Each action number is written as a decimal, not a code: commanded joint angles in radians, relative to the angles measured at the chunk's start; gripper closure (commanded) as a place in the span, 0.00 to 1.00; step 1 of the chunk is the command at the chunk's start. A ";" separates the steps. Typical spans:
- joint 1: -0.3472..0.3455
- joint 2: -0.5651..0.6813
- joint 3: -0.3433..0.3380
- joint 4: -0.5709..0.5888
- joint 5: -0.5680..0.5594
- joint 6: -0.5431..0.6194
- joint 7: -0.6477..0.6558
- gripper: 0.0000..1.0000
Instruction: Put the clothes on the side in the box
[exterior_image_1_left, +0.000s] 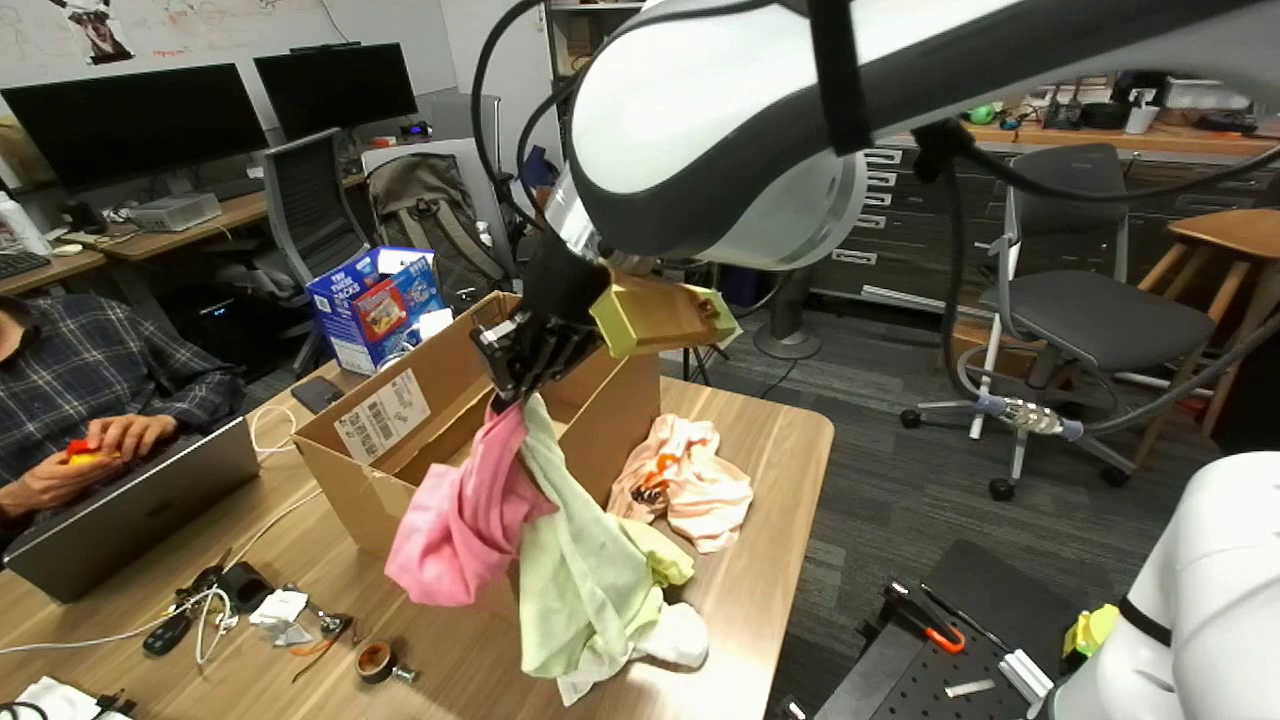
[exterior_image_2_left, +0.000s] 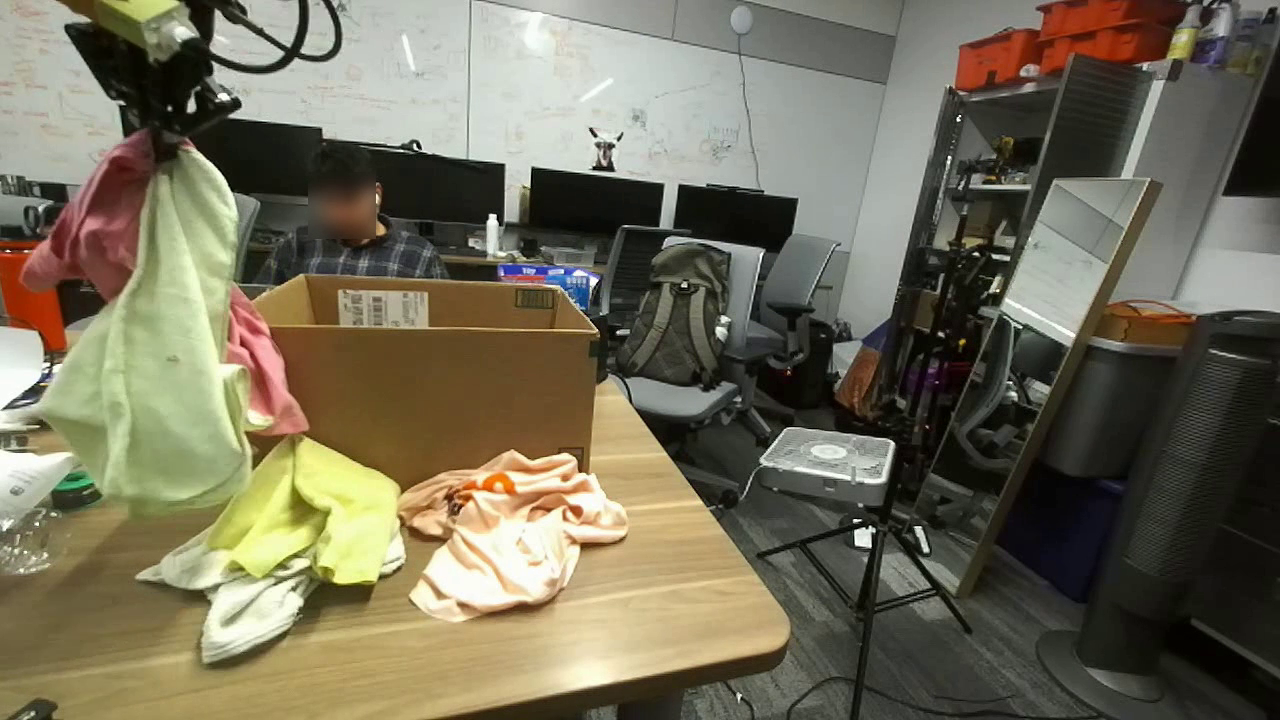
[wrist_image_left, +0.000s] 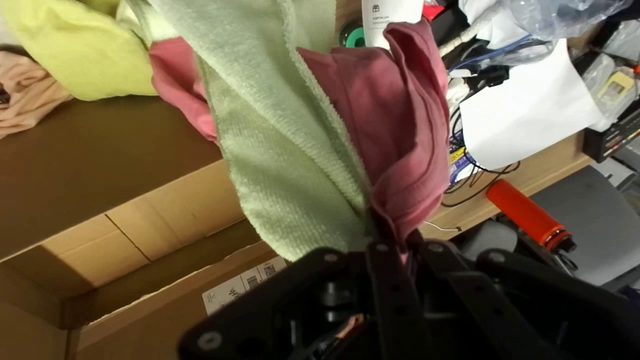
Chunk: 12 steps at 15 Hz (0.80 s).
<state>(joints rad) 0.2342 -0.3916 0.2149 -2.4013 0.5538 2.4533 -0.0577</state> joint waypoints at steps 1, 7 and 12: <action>0.033 -0.060 -0.003 0.049 -0.029 -0.046 0.097 0.96; 0.048 -0.094 0.023 0.123 -0.053 -0.083 0.220 0.96; 0.031 -0.073 0.068 0.180 -0.083 -0.052 0.353 0.96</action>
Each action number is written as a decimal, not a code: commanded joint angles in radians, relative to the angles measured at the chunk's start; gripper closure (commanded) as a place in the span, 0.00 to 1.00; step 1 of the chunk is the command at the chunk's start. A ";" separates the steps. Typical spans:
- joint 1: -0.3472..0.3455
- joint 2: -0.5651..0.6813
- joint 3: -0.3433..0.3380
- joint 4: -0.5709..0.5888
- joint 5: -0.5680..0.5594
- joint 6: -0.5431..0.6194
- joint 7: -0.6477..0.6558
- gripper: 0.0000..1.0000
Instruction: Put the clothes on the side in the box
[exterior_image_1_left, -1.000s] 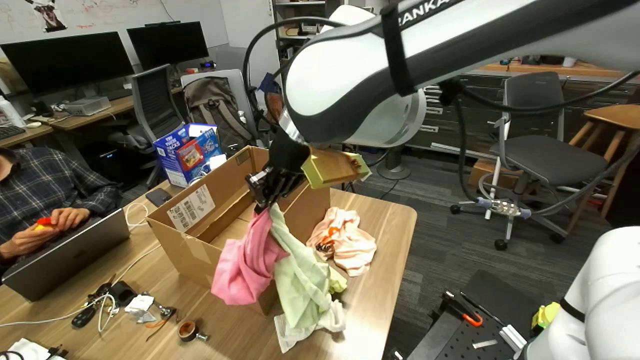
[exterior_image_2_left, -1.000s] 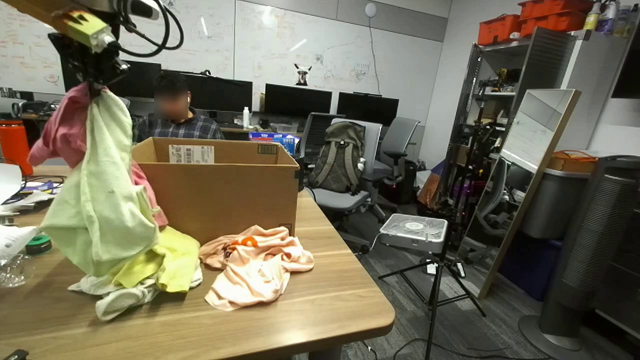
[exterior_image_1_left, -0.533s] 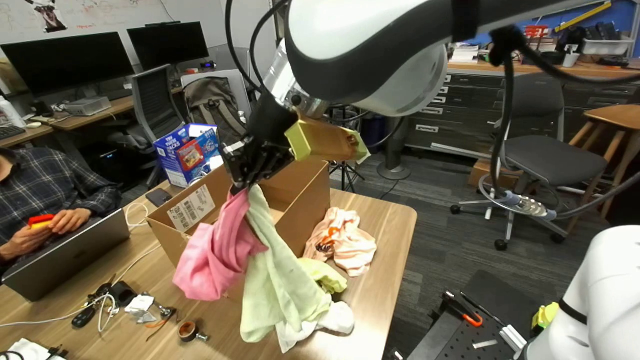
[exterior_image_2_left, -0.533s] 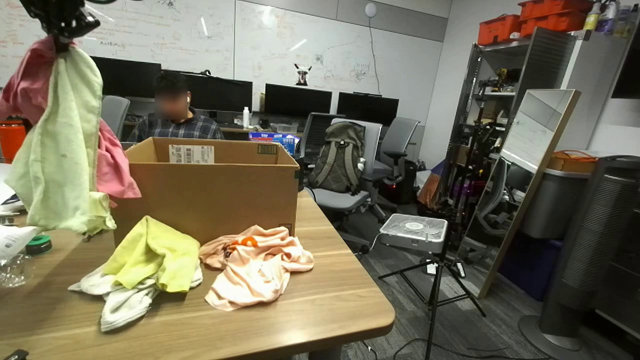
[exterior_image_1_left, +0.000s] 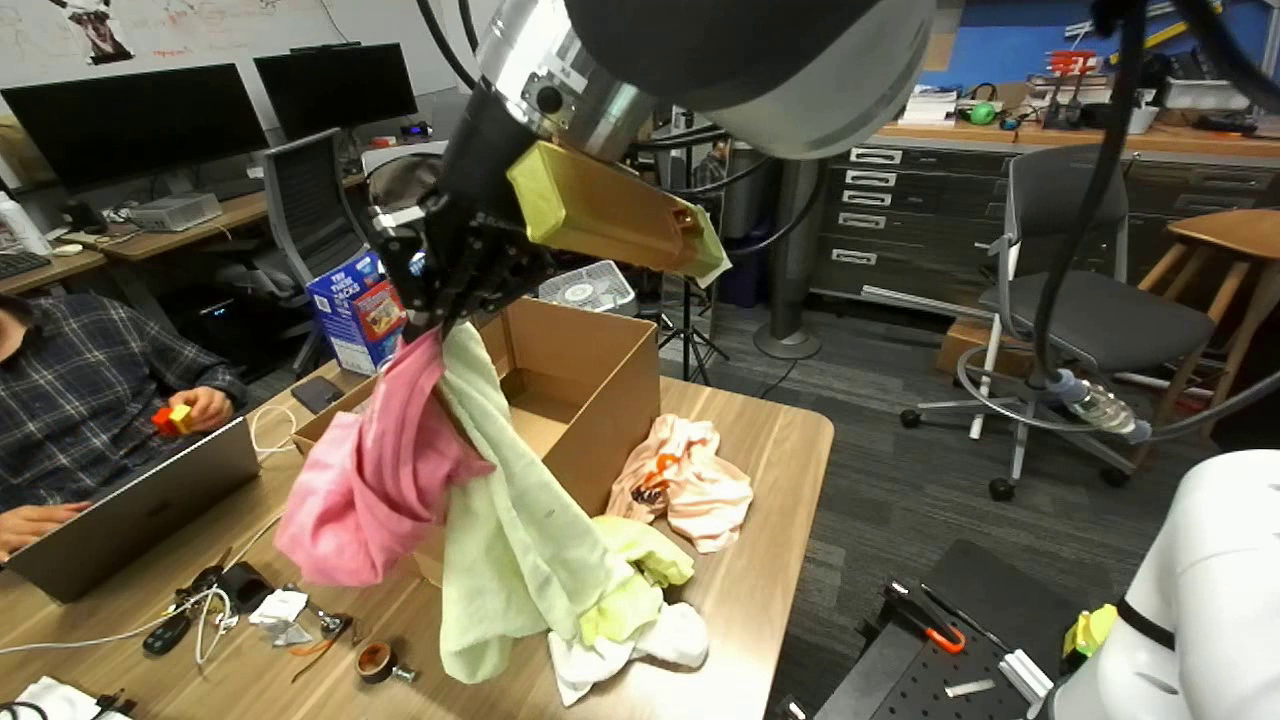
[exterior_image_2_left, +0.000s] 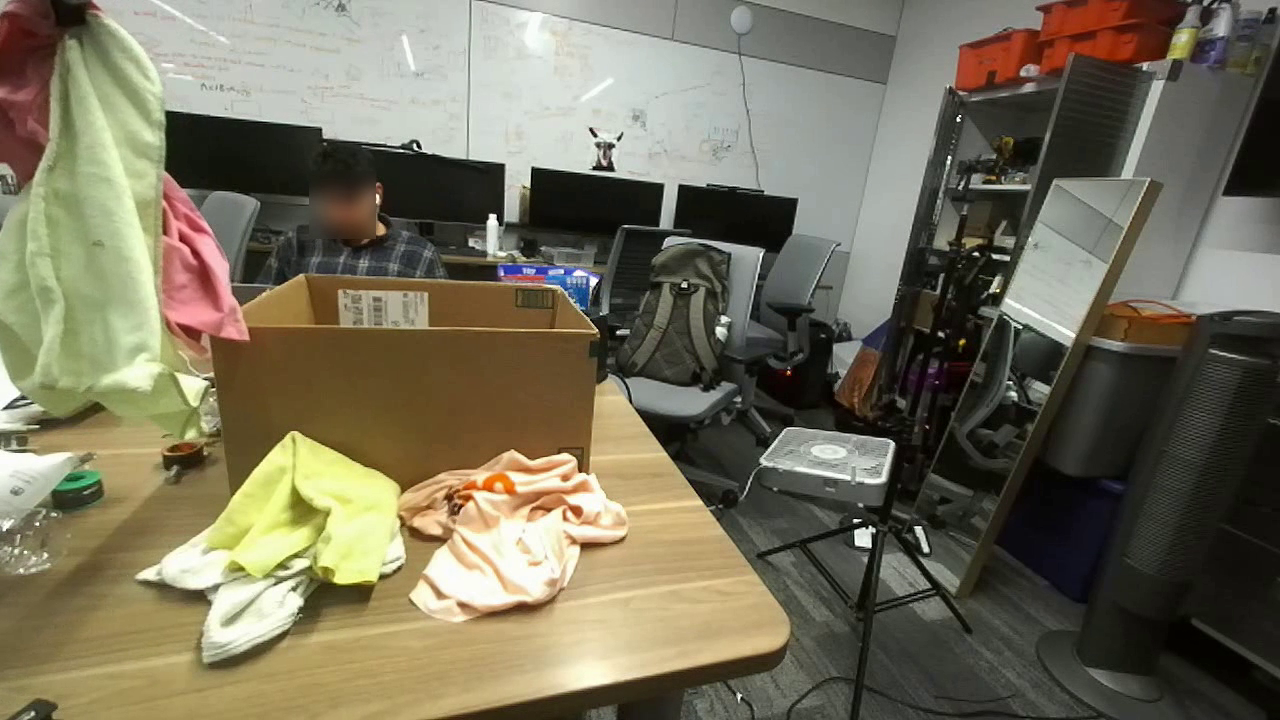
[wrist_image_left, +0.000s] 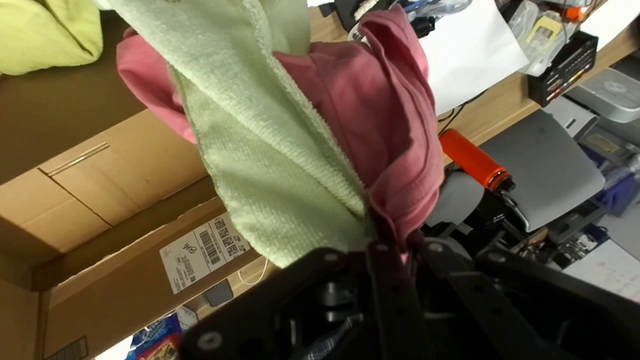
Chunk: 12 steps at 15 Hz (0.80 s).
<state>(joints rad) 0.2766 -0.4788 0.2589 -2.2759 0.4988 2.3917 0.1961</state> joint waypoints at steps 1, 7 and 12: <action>-0.017 0.023 0.033 0.063 -0.035 0.019 0.129 0.96; -0.102 0.123 0.103 0.130 -0.181 0.033 0.362 0.96; -0.151 0.241 0.120 0.212 -0.324 0.017 0.531 0.96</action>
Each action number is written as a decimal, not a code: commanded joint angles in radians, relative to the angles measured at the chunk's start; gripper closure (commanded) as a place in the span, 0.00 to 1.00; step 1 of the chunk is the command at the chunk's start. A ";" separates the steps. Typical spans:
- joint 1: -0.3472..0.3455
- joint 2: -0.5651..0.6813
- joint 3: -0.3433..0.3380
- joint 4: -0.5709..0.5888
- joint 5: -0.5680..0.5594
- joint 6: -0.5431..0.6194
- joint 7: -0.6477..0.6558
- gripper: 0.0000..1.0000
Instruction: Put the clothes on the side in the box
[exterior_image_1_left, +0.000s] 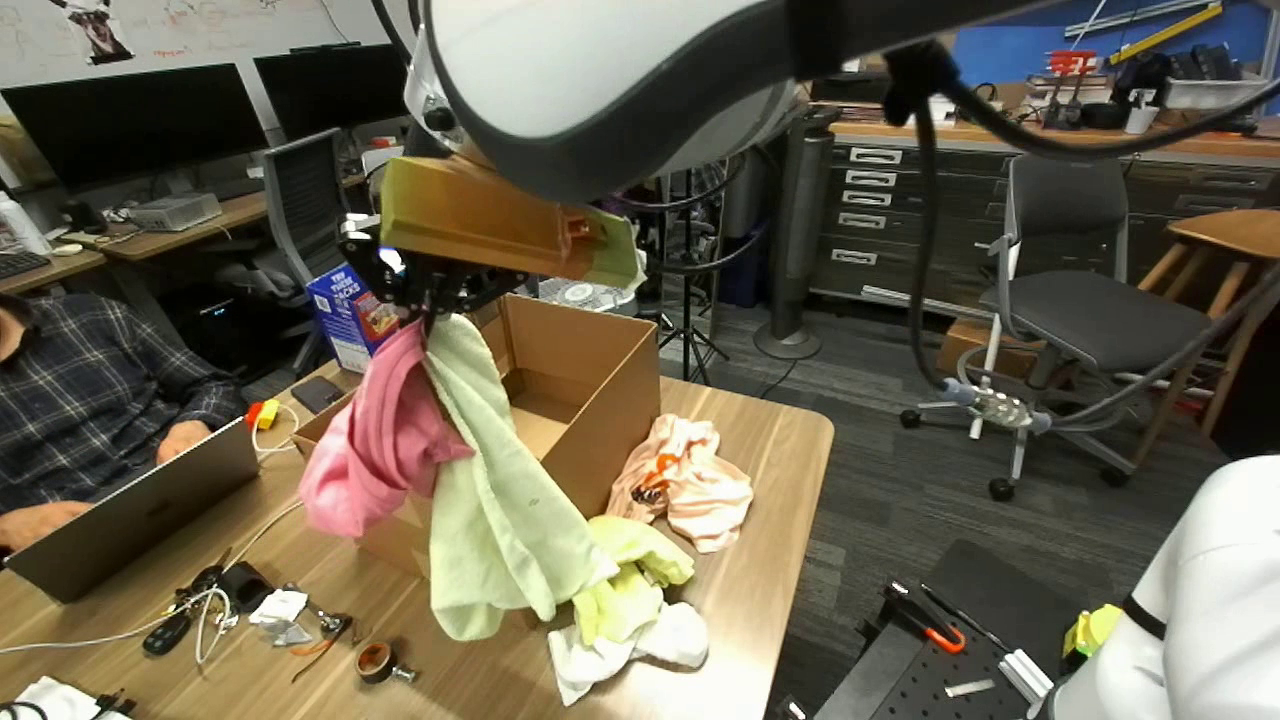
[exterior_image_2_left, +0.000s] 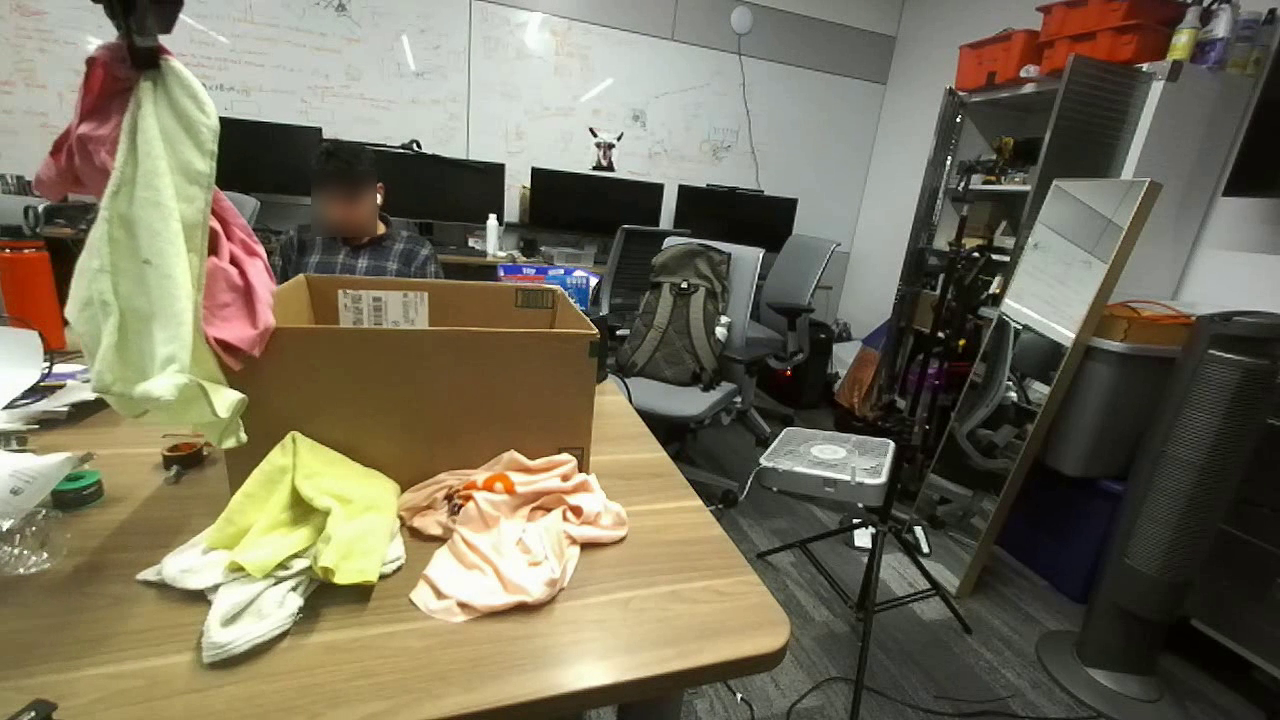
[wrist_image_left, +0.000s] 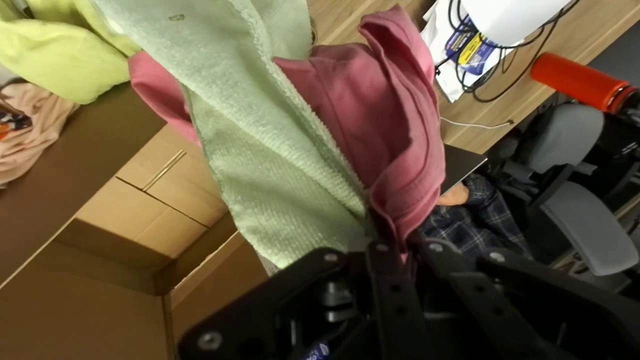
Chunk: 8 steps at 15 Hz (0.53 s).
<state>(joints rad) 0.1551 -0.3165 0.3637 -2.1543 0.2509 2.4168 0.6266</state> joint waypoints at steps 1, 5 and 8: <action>-0.028 0.101 0.012 0.109 -0.096 -0.012 0.127 0.96; -0.003 0.171 -0.011 0.177 -0.098 -0.015 0.184 0.96; 0.013 0.202 -0.021 0.215 -0.089 -0.013 0.195 0.96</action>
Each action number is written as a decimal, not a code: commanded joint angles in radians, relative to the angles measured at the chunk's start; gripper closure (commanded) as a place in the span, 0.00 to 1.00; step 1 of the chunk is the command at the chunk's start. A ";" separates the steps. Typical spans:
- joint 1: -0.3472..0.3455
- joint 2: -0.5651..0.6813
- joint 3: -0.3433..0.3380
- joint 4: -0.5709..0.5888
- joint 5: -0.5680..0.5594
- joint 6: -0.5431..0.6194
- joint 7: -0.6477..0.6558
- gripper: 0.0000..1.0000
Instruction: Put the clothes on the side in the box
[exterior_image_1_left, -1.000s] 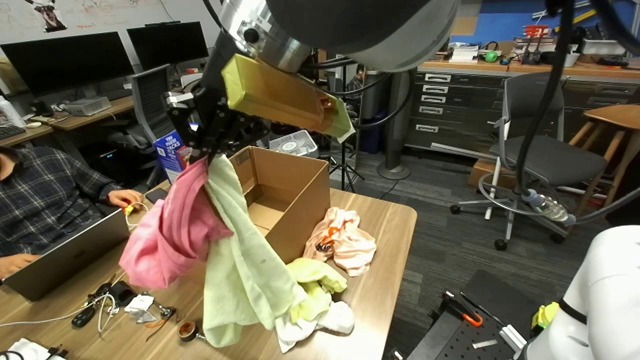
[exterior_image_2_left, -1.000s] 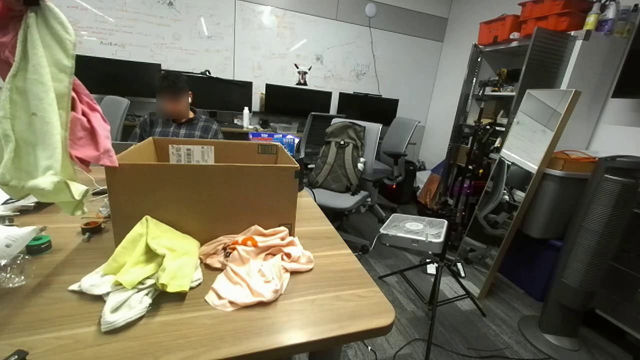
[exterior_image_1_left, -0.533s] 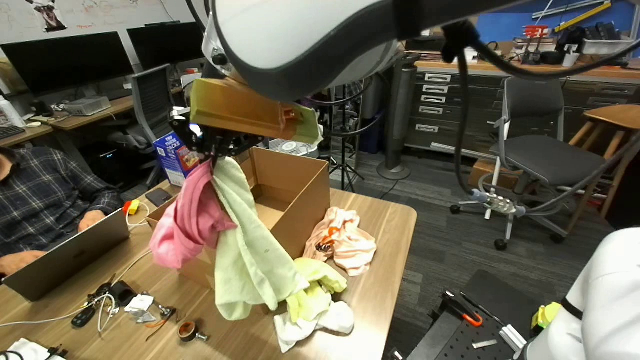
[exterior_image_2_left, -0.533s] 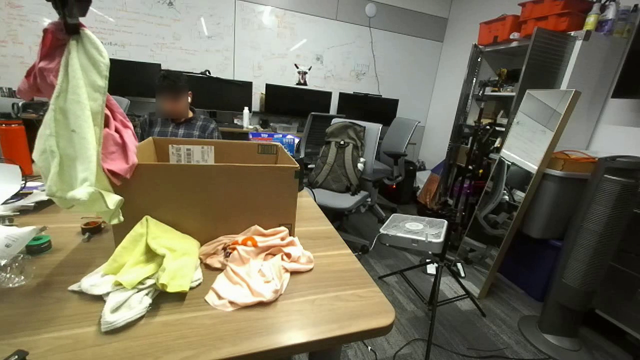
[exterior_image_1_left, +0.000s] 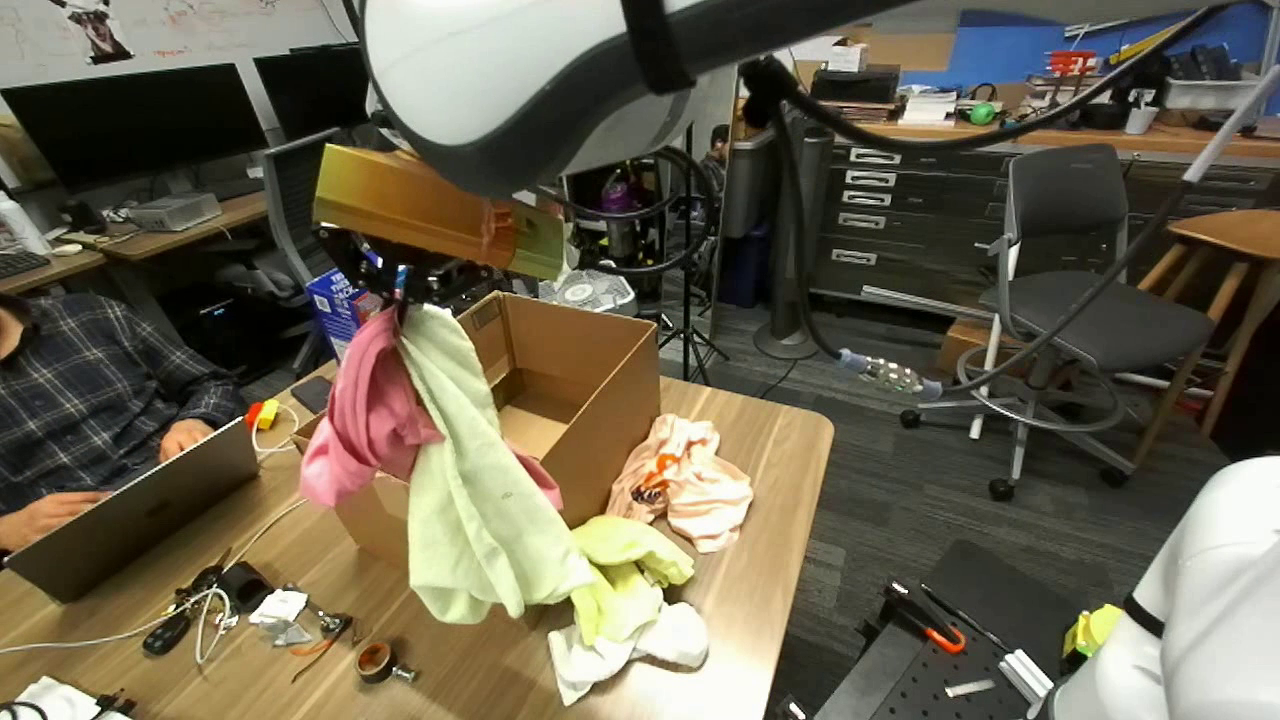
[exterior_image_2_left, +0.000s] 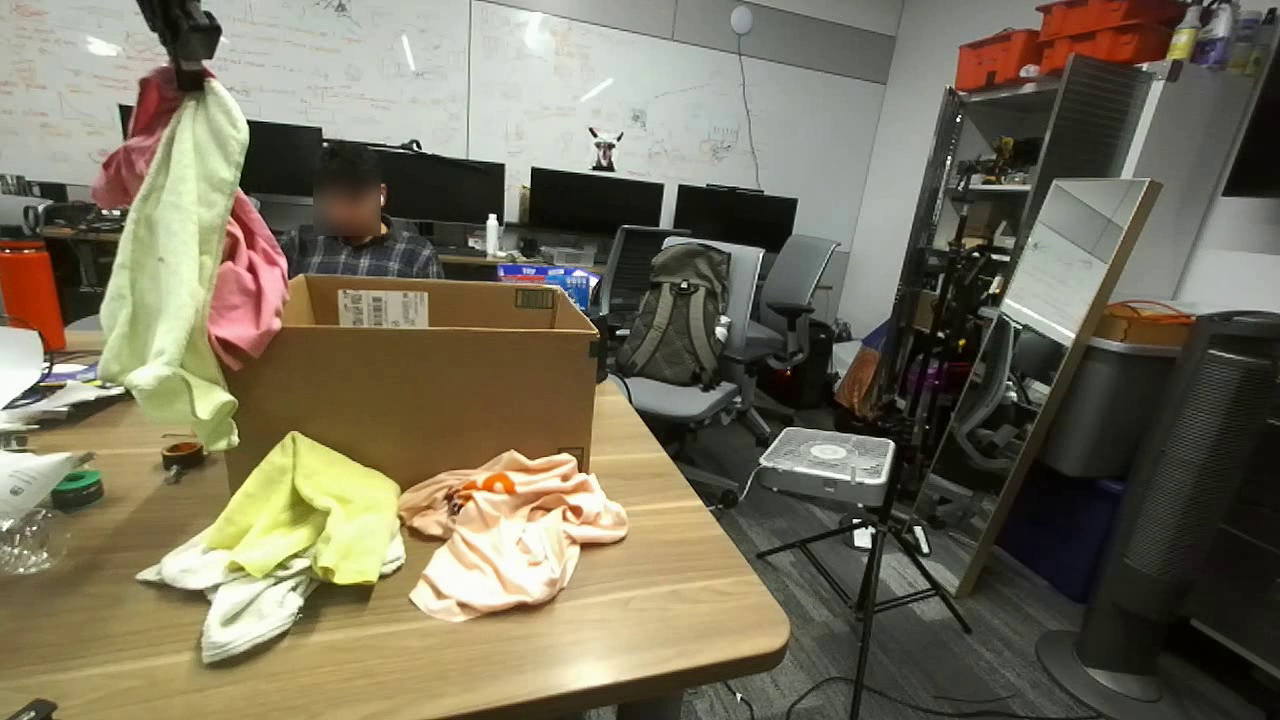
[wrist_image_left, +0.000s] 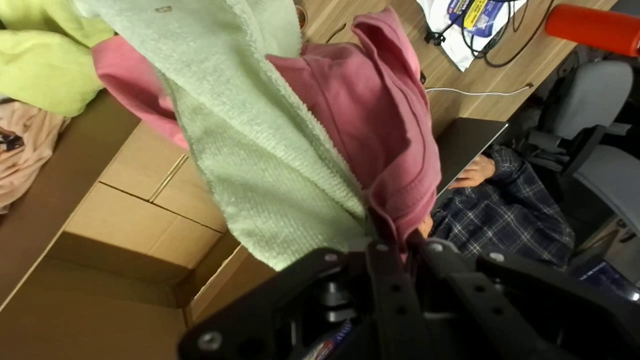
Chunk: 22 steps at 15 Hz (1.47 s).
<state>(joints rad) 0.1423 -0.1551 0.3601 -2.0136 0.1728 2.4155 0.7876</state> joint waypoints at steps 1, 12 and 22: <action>0.034 0.042 -0.020 0.080 -0.002 -0.016 0.028 0.96; 0.047 0.174 -0.061 0.292 -0.019 -0.104 0.164 0.96; 0.060 0.302 -0.126 0.539 0.013 -0.217 0.248 0.96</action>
<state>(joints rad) 0.1797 0.0945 0.2593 -1.5842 0.1796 2.2424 0.9984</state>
